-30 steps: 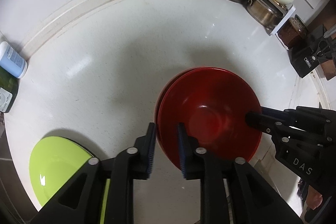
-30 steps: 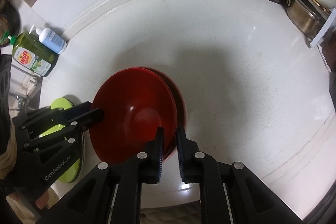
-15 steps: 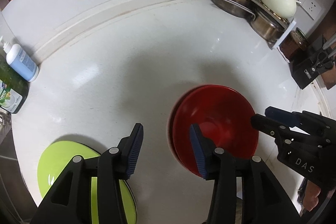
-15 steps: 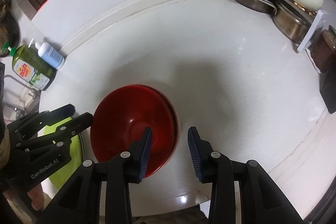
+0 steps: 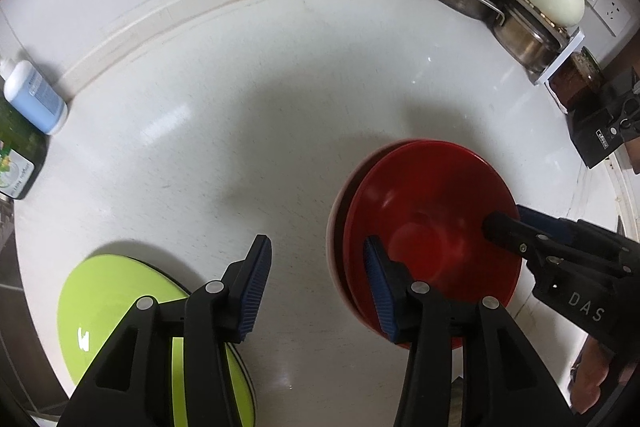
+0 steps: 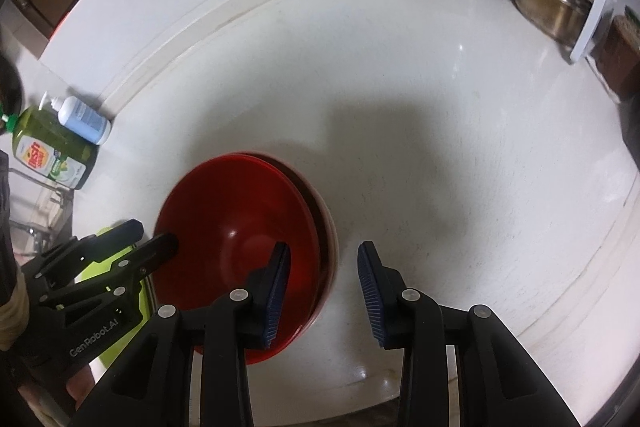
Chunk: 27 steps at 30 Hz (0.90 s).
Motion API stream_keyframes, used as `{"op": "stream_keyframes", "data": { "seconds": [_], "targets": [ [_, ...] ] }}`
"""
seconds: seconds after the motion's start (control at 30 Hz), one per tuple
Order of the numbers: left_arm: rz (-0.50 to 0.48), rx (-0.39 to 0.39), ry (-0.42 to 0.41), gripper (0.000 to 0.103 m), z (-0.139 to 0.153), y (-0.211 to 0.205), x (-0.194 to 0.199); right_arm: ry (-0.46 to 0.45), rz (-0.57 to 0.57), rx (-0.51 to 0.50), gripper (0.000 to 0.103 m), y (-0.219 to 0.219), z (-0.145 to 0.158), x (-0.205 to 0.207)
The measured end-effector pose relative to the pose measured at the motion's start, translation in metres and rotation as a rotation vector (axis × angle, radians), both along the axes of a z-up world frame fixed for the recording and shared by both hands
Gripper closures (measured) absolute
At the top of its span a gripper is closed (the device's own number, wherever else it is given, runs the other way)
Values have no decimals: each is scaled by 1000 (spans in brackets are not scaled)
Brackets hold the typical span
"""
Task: Organize plates and bowls
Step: 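Close both tools on the rims of the nested bowl stack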
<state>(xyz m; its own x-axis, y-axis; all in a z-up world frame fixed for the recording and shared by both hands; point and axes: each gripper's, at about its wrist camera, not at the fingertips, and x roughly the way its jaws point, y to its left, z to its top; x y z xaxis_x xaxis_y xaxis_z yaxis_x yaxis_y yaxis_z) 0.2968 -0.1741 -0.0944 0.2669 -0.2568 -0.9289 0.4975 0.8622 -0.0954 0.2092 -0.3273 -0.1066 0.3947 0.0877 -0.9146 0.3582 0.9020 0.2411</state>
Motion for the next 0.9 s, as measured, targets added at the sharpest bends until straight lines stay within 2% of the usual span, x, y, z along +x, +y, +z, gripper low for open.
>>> {"op": "stream_keyframes", "data": {
  "seconds": [0.27,0.37,0.47,0.63,0.9],
  "targets": [
    [8,17,51,57,-19,-5,5,48,-24,62,67,-2,-22,0],
    [1,11,74,60,-24,-7,6,58,-18,71,69,0,-27,0],
    [-4,-6,101,64,-28,-9,6,64,-18,85,72,0,-29,0],
    [-20,-38,140,78,-30,-12,4,70,-20,90,77,3,-30,3],
    [-3,-32,167,78,-31,-14,6,95,-56,76,82,3,-30,7]
  ]
}}
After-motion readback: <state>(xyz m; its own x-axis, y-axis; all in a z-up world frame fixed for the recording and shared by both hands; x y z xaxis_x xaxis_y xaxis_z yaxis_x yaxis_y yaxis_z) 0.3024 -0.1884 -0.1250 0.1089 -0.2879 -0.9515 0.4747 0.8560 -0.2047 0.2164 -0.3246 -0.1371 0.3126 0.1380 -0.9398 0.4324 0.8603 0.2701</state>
